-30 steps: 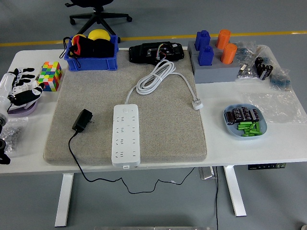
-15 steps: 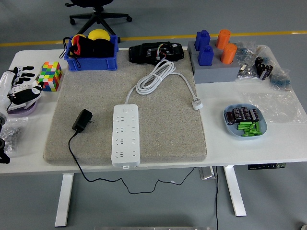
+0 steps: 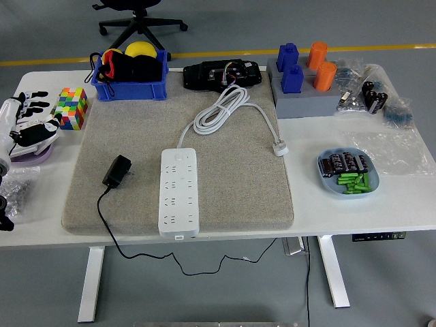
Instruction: Pull the plug out,throw it away,press the button
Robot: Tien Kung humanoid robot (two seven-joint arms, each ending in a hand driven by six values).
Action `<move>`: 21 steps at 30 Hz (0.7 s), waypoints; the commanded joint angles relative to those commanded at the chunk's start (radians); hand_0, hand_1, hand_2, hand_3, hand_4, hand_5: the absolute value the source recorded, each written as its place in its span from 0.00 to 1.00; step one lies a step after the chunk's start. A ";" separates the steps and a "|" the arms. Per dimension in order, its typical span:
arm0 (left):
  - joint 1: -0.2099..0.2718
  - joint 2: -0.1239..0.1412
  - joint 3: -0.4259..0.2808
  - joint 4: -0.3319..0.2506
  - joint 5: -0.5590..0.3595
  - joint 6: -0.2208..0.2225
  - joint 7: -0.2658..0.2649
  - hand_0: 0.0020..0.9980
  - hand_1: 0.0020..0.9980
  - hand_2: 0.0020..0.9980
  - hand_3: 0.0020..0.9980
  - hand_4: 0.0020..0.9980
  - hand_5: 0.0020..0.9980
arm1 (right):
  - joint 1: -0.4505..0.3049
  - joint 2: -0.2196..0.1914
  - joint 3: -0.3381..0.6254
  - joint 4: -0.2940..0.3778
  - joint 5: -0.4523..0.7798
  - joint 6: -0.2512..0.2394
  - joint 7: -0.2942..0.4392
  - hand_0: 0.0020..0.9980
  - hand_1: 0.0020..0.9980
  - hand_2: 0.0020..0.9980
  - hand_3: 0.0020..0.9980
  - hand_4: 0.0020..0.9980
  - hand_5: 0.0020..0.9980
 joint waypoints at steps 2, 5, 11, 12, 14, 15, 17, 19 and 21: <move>-0.001 0.000 0.001 0.002 0.001 -0.001 0.001 0.78 0.74 0.72 0.79 0.68 0.18 | 0.000 0.000 -0.001 0.000 -0.001 0.000 -0.002 0.81 0.70 0.68 0.66 0.77 0.66; -0.003 0.001 0.004 0.009 0.000 -0.001 0.002 0.78 0.74 0.72 0.79 0.68 0.18 | 0.002 -0.001 0.000 0.000 0.000 0.000 0.000 0.81 0.70 0.68 0.66 0.77 0.66; -0.005 0.003 0.007 0.011 0.000 -0.001 0.001 0.78 0.74 0.72 0.79 0.68 0.18 | 0.001 -0.002 -0.001 0.000 0.000 -0.001 -0.001 0.81 0.70 0.68 0.66 0.77 0.66; -0.005 0.004 0.007 0.010 -0.001 -0.001 0.001 0.78 0.74 0.72 0.79 0.68 0.18 | 0.000 -0.002 -0.001 0.000 0.000 -0.001 -0.001 0.81 0.70 0.68 0.66 0.77 0.66; -0.006 0.004 0.006 0.007 -0.001 0.000 -0.001 0.78 0.74 0.72 0.79 0.68 0.18 | 0.000 -0.002 -0.001 0.000 -0.001 -0.001 -0.001 0.81 0.70 0.68 0.66 0.77 0.66; -0.006 0.005 0.006 0.007 -0.002 0.000 -0.002 0.78 0.74 0.72 0.79 0.68 0.18 | 0.000 -0.002 -0.001 0.000 0.000 -0.001 -0.001 0.81 0.70 0.68 0.66 0.77 0.66; -0.005 0.004 0.005 0.007 -0.003 0.003 -0.007 0.78 0.74 0.72 0.79 0.68 0.18 | 0.000 -0.003 -0.003 0.000 0.000 -0.001 0.000 0.81 0.70 0.68 0.66 0.77 0.66; -0.004 0.005 0.006 0.007 -0.005 0.006 -0.012 0.77 0.74 0.72 0.79 0.68 0.18 | -0.001 -0.003 -0.006 0.000 0.003 -0.001 0.001 0.81 0.70 0.68 0.66 0.77 0.66; -0.005 0.006 0.008 0.008 -0.005 0.006 -0.013 0.77 0.74 0.72 0.79 0.68 0.18 | -0.001 -0.004 -0.010 0.000 0.003 -0.001 0.000 0.81 0.70 0.68 0.66 0.77 0.66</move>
